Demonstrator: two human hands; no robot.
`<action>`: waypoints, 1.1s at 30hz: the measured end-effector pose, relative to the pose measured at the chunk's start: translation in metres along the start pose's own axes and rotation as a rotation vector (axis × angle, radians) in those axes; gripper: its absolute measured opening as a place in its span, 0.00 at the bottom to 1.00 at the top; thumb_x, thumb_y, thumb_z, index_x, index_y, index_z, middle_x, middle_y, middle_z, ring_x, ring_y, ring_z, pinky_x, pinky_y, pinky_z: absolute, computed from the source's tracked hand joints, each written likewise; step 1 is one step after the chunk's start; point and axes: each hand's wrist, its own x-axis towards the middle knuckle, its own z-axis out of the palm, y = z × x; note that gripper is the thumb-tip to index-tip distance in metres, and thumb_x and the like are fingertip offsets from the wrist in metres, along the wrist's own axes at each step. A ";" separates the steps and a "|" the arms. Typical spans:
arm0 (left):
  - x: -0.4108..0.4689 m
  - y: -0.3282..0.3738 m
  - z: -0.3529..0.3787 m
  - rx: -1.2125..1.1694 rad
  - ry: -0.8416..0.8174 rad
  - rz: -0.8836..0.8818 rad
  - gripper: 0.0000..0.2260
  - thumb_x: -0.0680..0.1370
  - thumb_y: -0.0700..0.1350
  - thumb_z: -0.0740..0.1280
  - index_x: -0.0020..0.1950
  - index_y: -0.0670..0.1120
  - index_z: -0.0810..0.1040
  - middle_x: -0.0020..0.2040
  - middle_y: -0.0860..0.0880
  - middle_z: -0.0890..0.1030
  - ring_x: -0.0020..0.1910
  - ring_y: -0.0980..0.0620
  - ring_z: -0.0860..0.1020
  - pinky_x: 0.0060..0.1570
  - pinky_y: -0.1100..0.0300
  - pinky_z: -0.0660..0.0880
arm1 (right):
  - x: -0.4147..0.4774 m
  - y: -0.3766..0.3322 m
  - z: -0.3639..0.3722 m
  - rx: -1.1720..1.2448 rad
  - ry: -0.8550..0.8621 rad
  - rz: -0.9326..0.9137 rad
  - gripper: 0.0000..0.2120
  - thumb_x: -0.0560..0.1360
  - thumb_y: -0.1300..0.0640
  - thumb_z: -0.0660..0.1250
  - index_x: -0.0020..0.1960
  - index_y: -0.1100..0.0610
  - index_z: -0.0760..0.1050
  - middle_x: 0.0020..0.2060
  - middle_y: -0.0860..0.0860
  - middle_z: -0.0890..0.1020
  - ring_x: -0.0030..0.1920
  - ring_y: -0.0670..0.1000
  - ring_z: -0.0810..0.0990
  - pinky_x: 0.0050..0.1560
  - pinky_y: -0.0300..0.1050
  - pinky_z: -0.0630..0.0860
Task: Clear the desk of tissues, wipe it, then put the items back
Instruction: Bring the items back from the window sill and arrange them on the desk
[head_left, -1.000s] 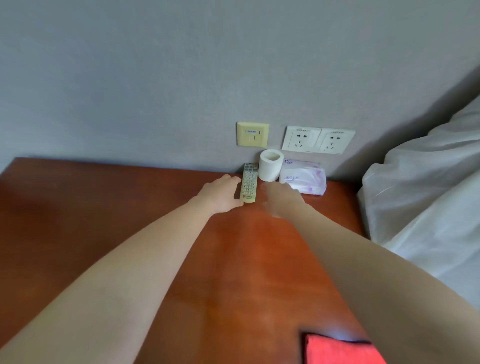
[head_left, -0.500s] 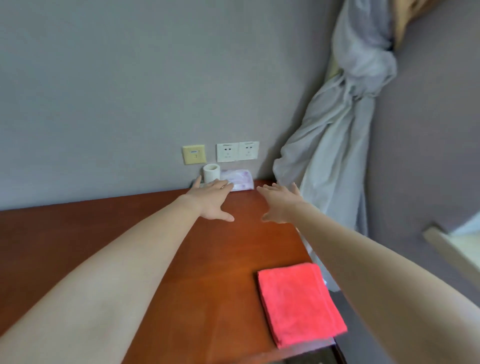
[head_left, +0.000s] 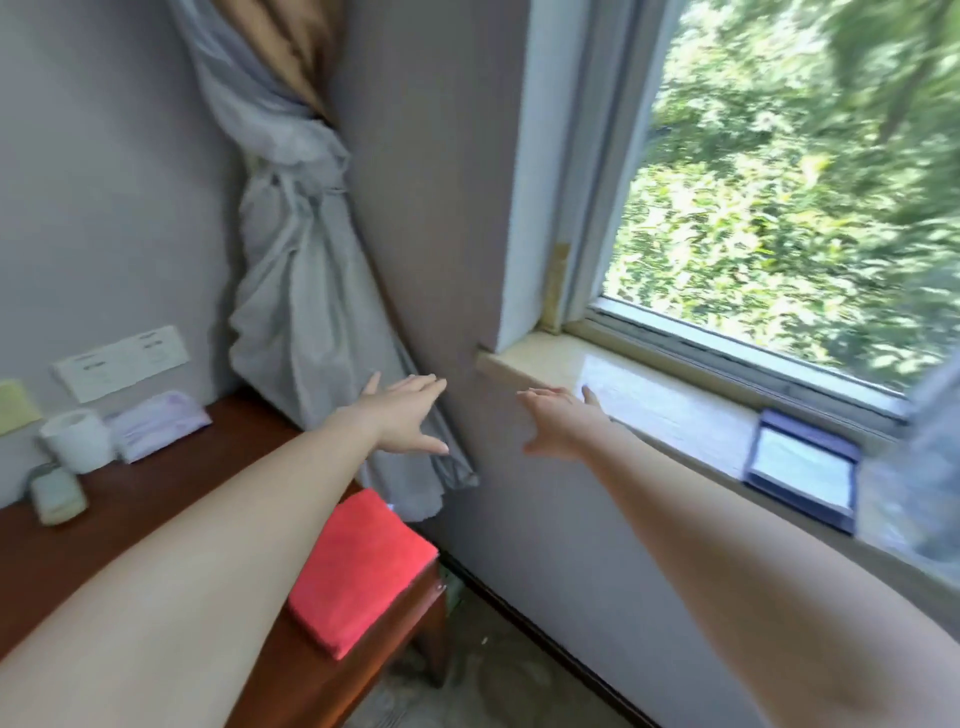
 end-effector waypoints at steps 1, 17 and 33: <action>0.013 0.020 -0.003 0.008 -0.009 0.043 0.44 0.76 0.64 0.65 0.81 0.49 0.44 0.81 0.52 0.46 0.80 0.53 0.47 0.76 0.40 0.43 | -0.011 0.023 0.003 0.007 -0.010 0.059 0.35 0.73 0.49 0.69 0.76 0.53 0.59 0.74 0.49 0.66 0.76 0.52 0.58 0.73 0.64 0.50; 0.150 0.330 -0.004 0.091 -0.126 0.555 0.43 0.77 0.64 0.65 0.81 0.49 0.45 0.81 0.53 0.52 0.78 0.51 0.56 0.76 0.42 0.46 | -0.135 0.266 0.061 0.185 -0.048 0.691 0.17 0.75 0.52 0.66 0.60 0.59 0.70 0.59 0.59 0.77 0.60 0.61 0.74 0.53 0.50 0.72; 0.178 0.351 0.029 -0.167 -0.142 0.528 0.33 0.75 0.48 0.73 0.76 0.44 0.63 0.74 0.46 0.67 0.71 0.46 0.68 0.67 0.55 0.67 | -0.101 0.271 0.056 0.589 -0.032 0.889 0.26 0.65 0.35 0.64 0.51 0.54 0.73 0.60 0.57 0.74 0.58 0.60 0.73 0.47 0.45 0.69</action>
